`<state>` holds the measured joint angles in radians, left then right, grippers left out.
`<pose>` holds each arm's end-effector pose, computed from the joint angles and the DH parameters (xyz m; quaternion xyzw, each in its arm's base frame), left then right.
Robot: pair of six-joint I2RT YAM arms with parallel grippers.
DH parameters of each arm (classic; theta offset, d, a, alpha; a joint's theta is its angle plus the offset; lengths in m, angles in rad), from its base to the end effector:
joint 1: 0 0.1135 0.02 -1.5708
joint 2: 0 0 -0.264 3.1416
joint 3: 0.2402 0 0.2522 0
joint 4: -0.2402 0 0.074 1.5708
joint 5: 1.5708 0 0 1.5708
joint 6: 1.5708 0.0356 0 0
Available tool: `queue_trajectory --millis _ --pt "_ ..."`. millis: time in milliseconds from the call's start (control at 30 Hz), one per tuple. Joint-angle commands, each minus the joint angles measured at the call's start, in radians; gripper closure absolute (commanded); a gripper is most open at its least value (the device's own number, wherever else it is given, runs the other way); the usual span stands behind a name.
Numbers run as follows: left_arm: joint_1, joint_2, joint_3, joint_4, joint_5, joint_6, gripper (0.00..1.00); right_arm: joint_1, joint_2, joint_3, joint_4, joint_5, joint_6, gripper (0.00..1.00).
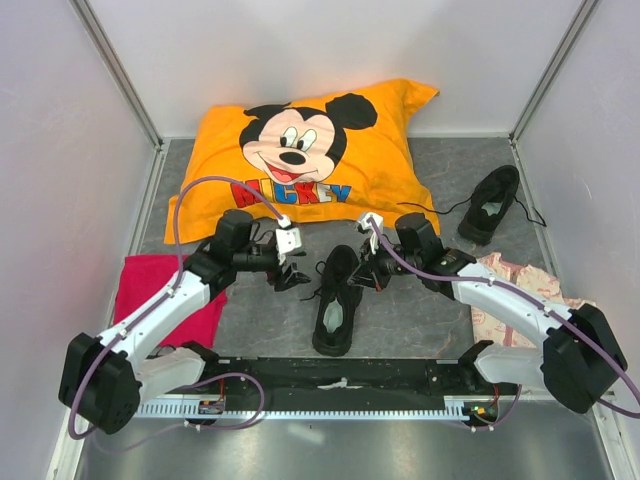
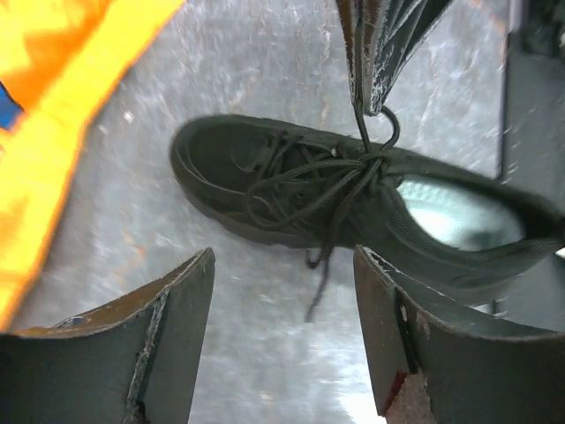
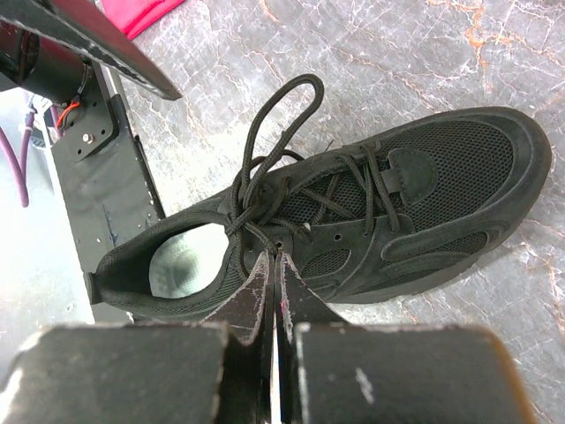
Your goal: Tie the shoes
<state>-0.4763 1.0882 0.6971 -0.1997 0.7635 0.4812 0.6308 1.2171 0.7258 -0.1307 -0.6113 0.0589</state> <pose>0.1928 -0.1272 0.2539 0.5328 0.6460 -0.3276 0.4376 0.1952 0.1679 0.2384 -0.3712 0.7751 0.3992 0.3195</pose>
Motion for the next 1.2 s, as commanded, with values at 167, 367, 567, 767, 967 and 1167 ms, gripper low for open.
queue_trajectory --millis 167,367,567,767,967,1167 --pt "-0.099 0.044 0.102 -0.113 -0.059 0.632 0.28 -0.005 -0.03 -0.012 0.068 -0.001 0.05 1.0" --pt "-0.219 0.097 0.143 -0.152 -0.159 0.769 0.25 -0.003 -0.031 -0.017 0.083 -0.004 0.055 1.0" --pt "-0.283 0.162 0.147 -0.147 -0.222 0.829 0.27 -0.003 -0.025 -0.014 0.097 -0.013 0.058 1.0" --pt "-0.294 0.19 0.151 -0.129 -0.26 0.879 0.36 -0.005 -0.019 -0.009 0.103 -0.021 0.056 1.0" --pt "-0.294 0.191 0.142 -0.145 -0.277 0.953 0.41 -0.003 -0.014 -0.008 0.102 -0.025 0.05 1.0" --pt "-0.294 0.164 0.154 -0.214 -0.291 0.976 0.37 -0.003 -0.014 -0.005 0.095 -0.028 0.041 1.0"
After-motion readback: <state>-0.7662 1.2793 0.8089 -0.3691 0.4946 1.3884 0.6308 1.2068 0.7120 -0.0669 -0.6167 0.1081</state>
